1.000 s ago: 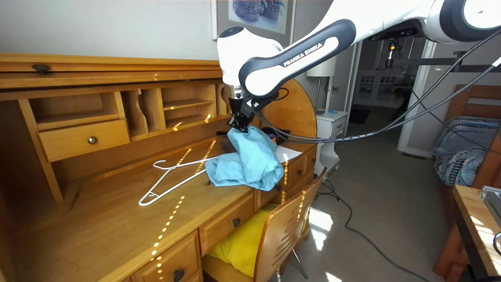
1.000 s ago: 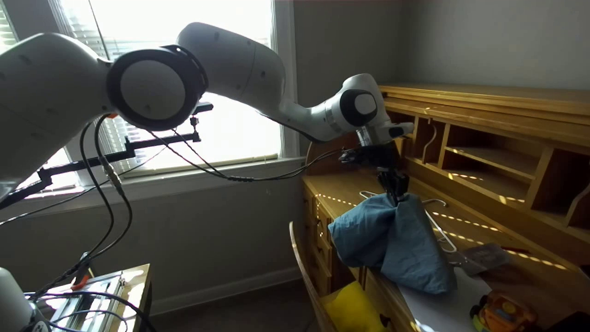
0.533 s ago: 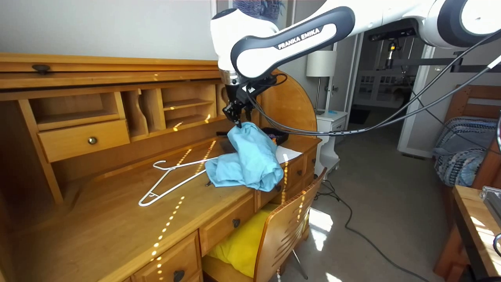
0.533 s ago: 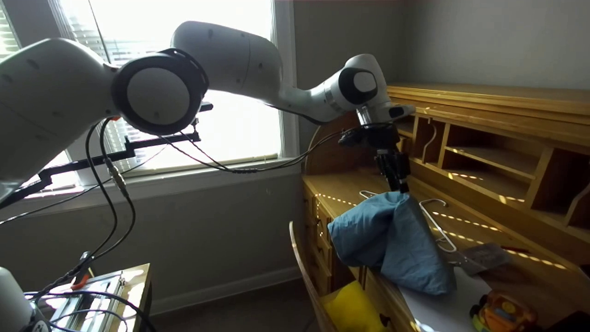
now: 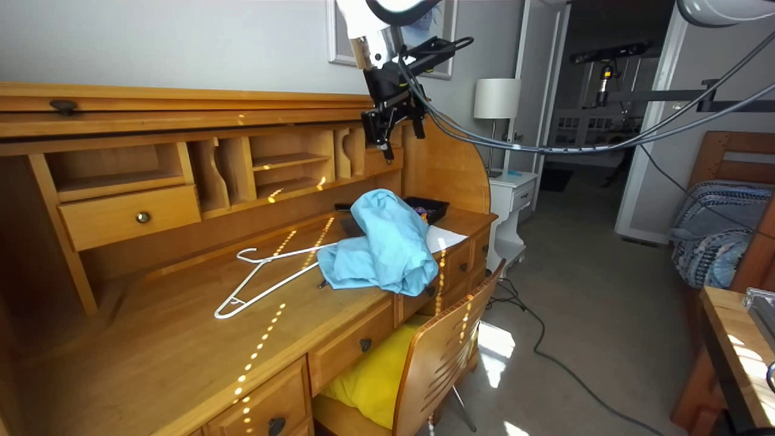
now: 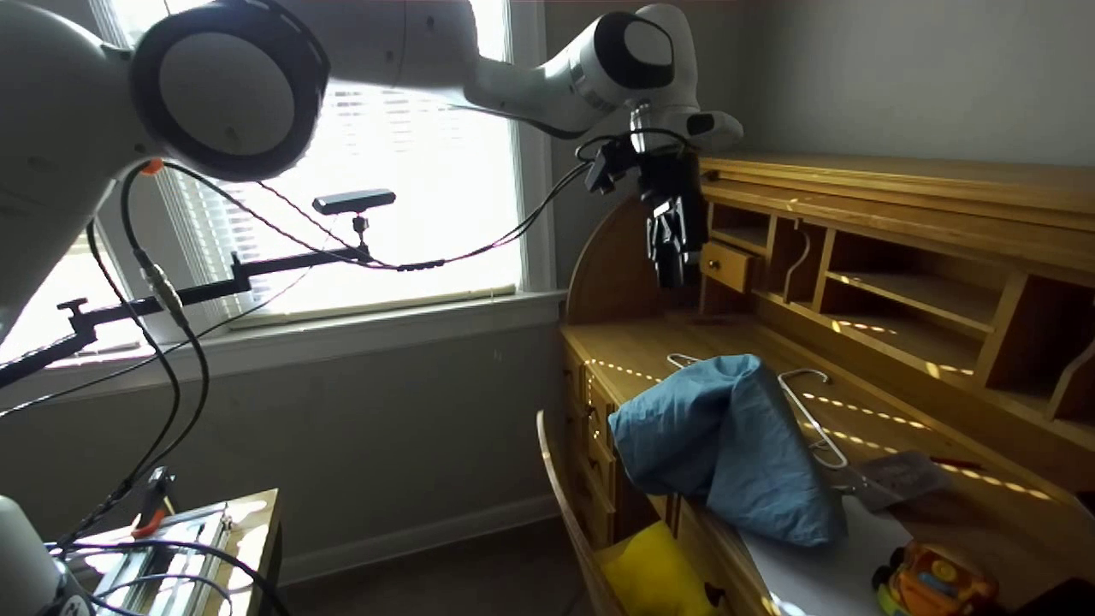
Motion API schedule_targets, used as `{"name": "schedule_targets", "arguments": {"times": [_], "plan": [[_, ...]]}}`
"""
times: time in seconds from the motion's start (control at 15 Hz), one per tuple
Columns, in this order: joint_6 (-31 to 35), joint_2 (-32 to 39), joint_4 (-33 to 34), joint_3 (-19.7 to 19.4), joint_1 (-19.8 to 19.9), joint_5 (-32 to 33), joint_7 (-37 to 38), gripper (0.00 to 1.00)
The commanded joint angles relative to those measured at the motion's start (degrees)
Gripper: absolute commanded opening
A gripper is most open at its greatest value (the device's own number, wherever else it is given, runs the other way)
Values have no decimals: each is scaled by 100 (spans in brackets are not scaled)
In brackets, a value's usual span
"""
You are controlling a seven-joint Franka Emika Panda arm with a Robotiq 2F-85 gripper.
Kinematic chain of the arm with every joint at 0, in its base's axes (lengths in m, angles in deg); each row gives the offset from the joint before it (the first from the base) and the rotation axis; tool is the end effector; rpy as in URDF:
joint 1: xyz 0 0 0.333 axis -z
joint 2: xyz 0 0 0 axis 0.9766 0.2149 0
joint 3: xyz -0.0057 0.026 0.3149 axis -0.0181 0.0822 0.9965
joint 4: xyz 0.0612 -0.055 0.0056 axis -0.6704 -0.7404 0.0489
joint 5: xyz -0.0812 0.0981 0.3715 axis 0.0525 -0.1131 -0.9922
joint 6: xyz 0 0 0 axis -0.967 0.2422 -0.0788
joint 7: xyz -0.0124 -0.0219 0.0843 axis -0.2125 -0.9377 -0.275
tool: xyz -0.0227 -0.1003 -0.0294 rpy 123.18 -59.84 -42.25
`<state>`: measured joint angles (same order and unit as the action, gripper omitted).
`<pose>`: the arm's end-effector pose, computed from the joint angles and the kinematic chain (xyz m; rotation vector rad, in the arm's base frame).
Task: Put the towel on the table
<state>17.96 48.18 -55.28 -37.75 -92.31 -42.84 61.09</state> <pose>0.7256 0.1334 0.4358 2.7096 -0.4068 -0.0247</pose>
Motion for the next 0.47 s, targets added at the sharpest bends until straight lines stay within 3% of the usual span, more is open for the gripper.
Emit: {"name": "schedule_targets", "arguments": {"times": [0.0, 0.27, 0.33, 0.4], "plan": [[-294, -1043, -1288, 215, -51, -357, 313, 100], [-154, -1672, -2285, 454, -92, -608, 694, 100], [-395, -1126, -1404, 382, -92, -412, 459, 100], [-400, -1245, -1594, 370, -159, -451, 529, 100]]}}
